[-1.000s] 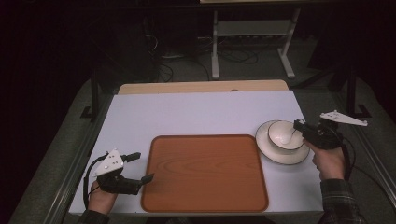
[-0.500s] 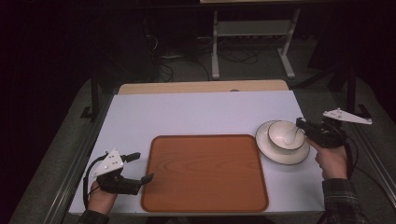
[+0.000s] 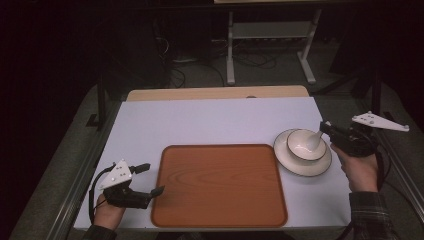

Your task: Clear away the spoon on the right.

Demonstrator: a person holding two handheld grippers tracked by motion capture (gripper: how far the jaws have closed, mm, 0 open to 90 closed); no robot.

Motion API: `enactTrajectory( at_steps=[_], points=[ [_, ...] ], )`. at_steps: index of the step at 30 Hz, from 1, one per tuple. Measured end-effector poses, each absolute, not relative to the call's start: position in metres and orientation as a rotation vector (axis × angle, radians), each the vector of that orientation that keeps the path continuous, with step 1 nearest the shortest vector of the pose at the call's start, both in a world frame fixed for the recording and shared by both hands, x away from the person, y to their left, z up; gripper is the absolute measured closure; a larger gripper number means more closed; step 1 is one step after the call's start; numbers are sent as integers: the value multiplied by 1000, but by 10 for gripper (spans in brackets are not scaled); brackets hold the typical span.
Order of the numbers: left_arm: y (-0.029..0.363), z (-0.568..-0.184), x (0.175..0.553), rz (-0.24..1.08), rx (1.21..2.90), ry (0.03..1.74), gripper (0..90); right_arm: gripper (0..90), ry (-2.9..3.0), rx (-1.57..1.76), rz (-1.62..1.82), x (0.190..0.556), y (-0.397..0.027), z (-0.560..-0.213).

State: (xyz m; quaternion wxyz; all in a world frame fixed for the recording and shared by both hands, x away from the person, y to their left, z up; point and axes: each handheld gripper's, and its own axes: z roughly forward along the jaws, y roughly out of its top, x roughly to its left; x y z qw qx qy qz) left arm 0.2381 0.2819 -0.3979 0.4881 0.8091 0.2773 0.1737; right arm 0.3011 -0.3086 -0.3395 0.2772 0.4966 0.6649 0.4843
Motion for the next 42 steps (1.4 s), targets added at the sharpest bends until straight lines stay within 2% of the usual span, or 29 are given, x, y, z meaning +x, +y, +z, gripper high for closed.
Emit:
enactTrajectory(
  at_steps=[22,42],
  points=[
    [282,-398,238,423,1967,673,129,835,1926,1137,1374,281,-262,-304],
    [283,-398,238,425,1967,672,129,835,2260,1071,1287,289,-205,-345]
  ],
)
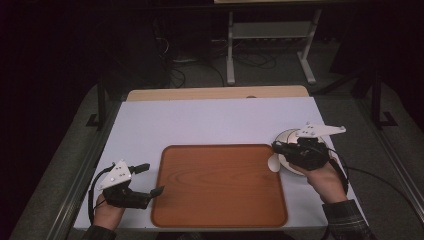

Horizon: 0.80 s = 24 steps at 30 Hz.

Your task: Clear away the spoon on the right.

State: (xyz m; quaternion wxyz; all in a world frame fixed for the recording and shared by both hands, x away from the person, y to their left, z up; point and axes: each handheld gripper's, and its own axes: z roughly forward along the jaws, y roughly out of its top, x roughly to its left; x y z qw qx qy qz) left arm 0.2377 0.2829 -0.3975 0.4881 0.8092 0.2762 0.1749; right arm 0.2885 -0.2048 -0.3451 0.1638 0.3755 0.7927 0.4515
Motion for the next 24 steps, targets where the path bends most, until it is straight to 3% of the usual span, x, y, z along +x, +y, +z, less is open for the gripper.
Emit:
enactTrajectory(
  at_steps=[24],
  points=[
    [281,-398,237,422,1976,664,129,835,2449,1002,1218,304,-174,-370]
  ],
)
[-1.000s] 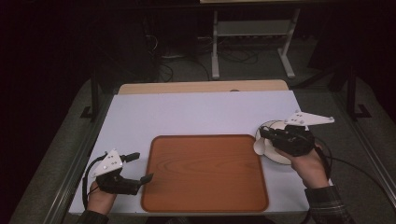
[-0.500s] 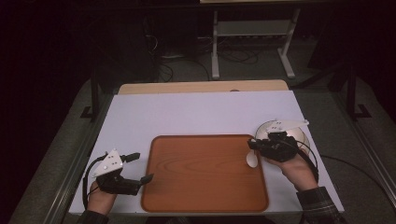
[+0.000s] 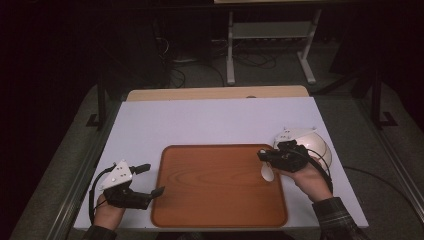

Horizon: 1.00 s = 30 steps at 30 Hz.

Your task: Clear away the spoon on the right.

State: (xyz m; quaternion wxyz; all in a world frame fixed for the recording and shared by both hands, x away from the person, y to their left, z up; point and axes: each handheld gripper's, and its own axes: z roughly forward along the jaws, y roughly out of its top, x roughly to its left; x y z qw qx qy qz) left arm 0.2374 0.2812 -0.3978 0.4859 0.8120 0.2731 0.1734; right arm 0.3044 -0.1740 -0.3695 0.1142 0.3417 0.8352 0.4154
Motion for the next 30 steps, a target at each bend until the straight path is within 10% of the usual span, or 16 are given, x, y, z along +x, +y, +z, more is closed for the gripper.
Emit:
enactTrajectory(
  at_steps=[30],
  points=[
    [280,-399,237,415,1981,662,129,832,2722,887,1079,332,-113,-418]
  ],
)
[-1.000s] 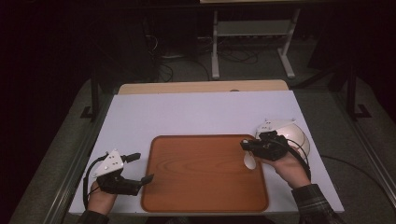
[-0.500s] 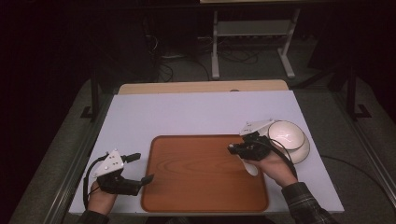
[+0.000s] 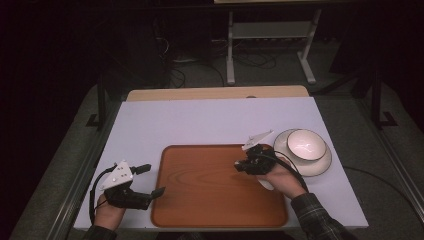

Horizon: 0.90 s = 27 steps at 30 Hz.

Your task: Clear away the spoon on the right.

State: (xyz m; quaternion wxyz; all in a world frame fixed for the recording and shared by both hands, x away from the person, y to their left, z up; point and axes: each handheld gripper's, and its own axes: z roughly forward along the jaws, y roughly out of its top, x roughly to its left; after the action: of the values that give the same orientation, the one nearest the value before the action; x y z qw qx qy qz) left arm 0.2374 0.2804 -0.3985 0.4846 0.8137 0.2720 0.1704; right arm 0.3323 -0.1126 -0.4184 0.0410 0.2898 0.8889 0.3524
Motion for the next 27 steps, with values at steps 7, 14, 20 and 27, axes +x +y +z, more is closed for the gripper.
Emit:
enactTrajectory(
  at_steps=[7,14,20,27],
  points=[
    [280,-399,237,413,1982,663,129,826,2760,870,1029,338,-105,-428],
    [280,-399,237,410,1983,663,129,800,2772,862,983,340,-105,-431],
    [280,-399,238,407,1988,662,129,775,2785,859,962,342,-107,-434],
    [280,-400,238,404,1990,662,129,748,2784,846,943,343,-108,-438]
  ],
)
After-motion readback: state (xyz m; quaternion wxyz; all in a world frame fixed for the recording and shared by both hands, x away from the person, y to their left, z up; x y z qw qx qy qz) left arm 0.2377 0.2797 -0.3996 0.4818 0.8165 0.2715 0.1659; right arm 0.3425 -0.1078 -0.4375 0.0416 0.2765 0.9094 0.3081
